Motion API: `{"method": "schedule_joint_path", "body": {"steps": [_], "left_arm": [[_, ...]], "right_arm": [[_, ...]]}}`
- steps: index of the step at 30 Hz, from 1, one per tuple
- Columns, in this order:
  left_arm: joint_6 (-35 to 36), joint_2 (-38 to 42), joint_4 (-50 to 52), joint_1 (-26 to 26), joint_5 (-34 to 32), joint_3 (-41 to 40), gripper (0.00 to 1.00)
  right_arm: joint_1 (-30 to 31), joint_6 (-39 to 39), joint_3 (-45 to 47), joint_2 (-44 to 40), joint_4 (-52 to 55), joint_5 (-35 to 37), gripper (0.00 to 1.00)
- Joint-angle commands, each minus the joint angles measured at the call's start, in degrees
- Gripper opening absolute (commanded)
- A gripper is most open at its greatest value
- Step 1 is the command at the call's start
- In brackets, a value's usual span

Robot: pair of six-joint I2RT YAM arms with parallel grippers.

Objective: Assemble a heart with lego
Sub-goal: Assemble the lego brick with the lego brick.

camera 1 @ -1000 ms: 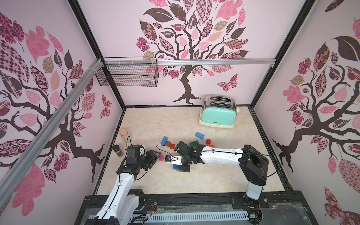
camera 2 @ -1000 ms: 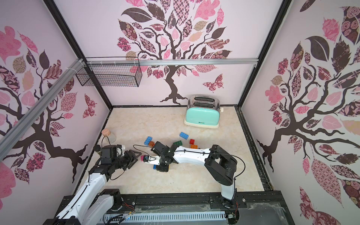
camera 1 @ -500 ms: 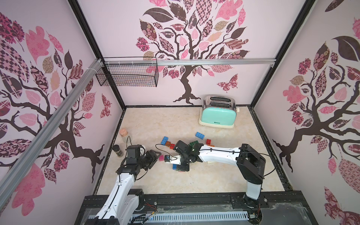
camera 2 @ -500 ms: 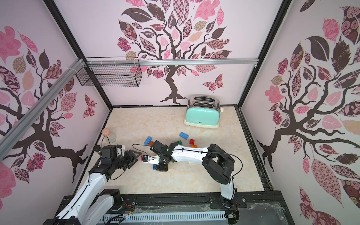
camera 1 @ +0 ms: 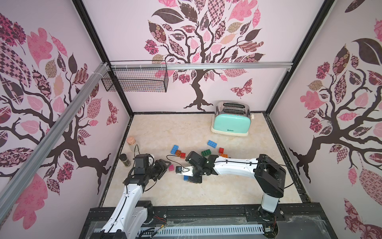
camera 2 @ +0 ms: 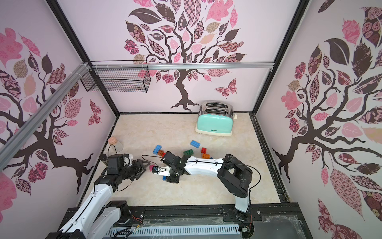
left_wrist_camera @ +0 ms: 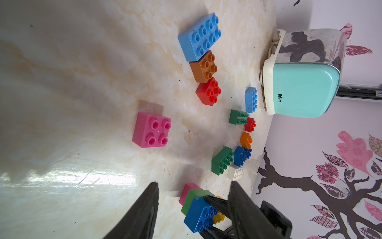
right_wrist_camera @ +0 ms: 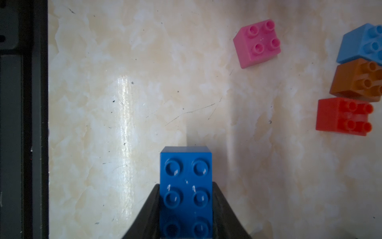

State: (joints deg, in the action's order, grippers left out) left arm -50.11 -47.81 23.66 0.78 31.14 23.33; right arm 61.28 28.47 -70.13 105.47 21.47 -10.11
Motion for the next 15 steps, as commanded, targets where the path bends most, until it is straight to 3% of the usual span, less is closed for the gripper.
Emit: {"method": "schedule_joint_path", "body": {"steps": [1, 15], "left_arm": [[-0.08, 0.62, -0.37, -0.25, 0.07, -0.48, 0.57], [-0.28, 1.58, 0.20, -0.25, -0.51, -0.37, 0.57]], "right_arm": [[-0.44, -0.52, -1.37, -1.36, 2.01, -2.05, 0.23], [-0.63, -2.56, -4.58, 0.88, -0.80, -1.47, 0.24]]}}
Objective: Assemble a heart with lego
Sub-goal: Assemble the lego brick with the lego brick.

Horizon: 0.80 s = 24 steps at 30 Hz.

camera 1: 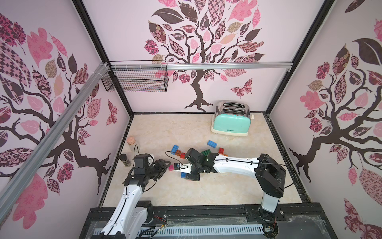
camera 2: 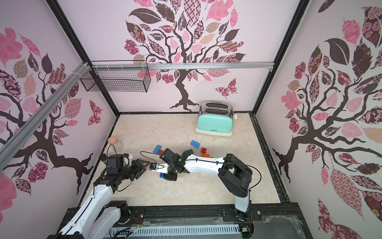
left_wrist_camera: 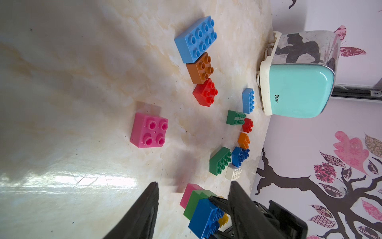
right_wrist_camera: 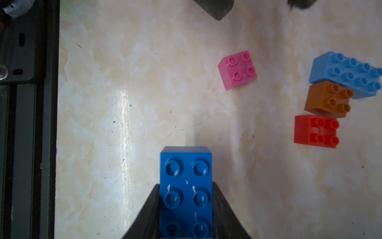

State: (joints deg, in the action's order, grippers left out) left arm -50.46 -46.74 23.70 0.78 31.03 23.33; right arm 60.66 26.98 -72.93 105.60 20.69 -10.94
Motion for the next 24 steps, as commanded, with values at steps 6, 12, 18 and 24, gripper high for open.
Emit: {"method": "schedule_joint_path", "body": {"steps": [6, 12, 18, 24], "left_arm": [[0.14, 0.01, -0.12, -0.17, -0.35, -0.48, 0.57], [0.18, -0.04, -0.26, -0.24, -0.24, -0.48, 0.57], [0.25, -0.16, -0.65, -0.17, 0.36, -0.65, 0.58], [0.89, -0.99, -1.10, -0.16, 1.27, -0.10, 0.59]], "right_arm": [[0.07, -1.07, -1.51, 2.25, 0.30, 0.92, 0.25], [0.16, -0.92, -1.86, 3.10, 1.17, 0.57, 0.30], [0.16, -0.70, -2.84, 2.59, 2.44, -0.74, 0.42], [-0.49, 0.20, -3.26, -0.74, 2.96, -2.22, 0.62]]}}
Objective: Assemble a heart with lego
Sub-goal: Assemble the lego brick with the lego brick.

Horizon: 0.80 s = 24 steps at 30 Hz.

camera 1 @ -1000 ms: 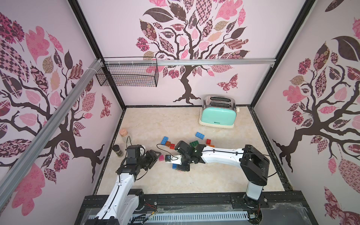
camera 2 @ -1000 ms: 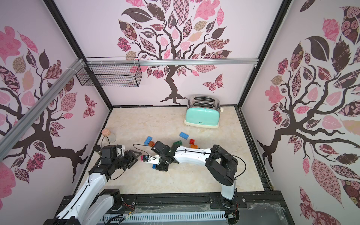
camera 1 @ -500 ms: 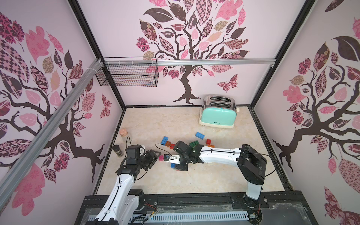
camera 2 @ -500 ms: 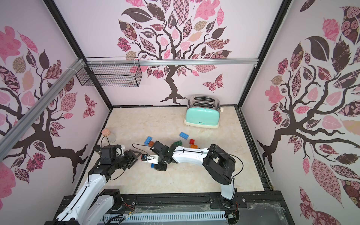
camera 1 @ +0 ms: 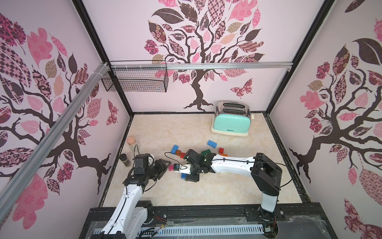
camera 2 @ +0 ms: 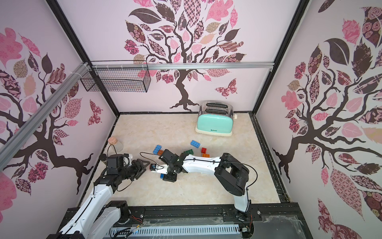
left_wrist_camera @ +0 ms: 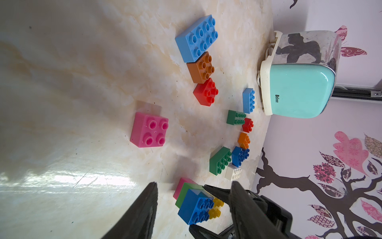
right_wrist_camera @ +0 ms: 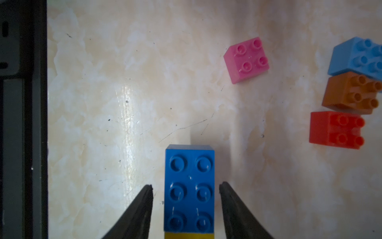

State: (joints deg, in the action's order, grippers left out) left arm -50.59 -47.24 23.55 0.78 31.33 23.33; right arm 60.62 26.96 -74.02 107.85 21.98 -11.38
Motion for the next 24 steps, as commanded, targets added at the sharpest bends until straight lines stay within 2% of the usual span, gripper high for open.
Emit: {"method": "schedule_joint_path", "body": {"steps": [1, 7, 13, 17, 24], "left_arm": [[1.42, -0.99, -0.68, -0.16, 1.47, 0.28, 0.59], [1.63, -1.91, -0.50, 0.92, 1.90, 0.57, 0.59], [0.74, -2.98, 0.57, 9.07, -1.71, 0.94, 0.59], [-0.49, -2.88, -0.26, 10.30, -1.76, -0.41, 0.59], [-0.04, -3.97, -0.62, 10.37, -1.08, -0.61, 0.59]], "right_arm": [[-0.71, 0.29, -2.02, -3.83, 1.58, -2.47, 0.63], [-3.09, 2.02, -1.39, -7.39, 3.77, -6.35, 0.69], [-8.78, 7.23, 4.02, -11.24, 4.90, -5.64, 0.72], [-13.82, 9.81, 8.86, -14.11, 2.39, -5.77, 0.72], [-16.75, 13.24, 8.51, -8.03, 5.22, -0.24, 0.72]]}}
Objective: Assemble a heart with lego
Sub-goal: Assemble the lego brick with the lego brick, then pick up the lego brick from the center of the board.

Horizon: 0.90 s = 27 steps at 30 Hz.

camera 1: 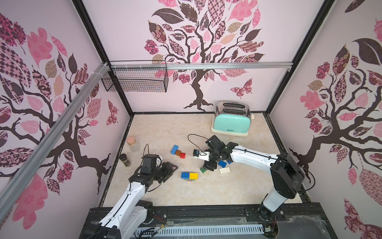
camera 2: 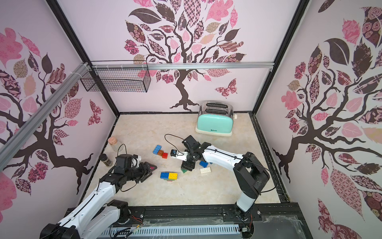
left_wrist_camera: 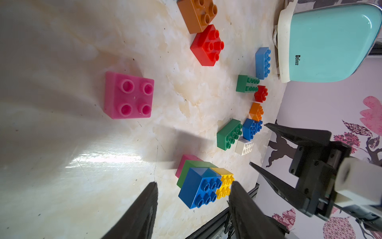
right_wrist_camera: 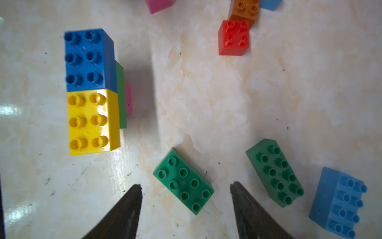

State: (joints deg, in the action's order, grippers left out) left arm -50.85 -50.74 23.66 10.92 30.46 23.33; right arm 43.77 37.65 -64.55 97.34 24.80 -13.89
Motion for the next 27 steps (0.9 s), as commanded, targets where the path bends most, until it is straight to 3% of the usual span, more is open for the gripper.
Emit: {"method": "schedule_joint_path", "body": {"steps": [1, 17, 27], "left_arm": [[0.13, -0.79, -1.12, 0.13, -0.05, -0.79, 0.59], [-0.21, -4.45, -4.49, 0.20, 0.45, -1.57, 0.58], [-0.30, -3.62, -4.51, 0.18, 0.48, -1.81, 0.58]], "right_arm": [[0.01, 2.73, -0.91, 3.17, 2.39, 2.90, 0.72], [-0.15, 2.96, -4.08, 11.74, 4.15, 0.98, 0.76], [0.34, -1.58, -3.17, 9.40, 3.36, -0.26, 0.57]]}}
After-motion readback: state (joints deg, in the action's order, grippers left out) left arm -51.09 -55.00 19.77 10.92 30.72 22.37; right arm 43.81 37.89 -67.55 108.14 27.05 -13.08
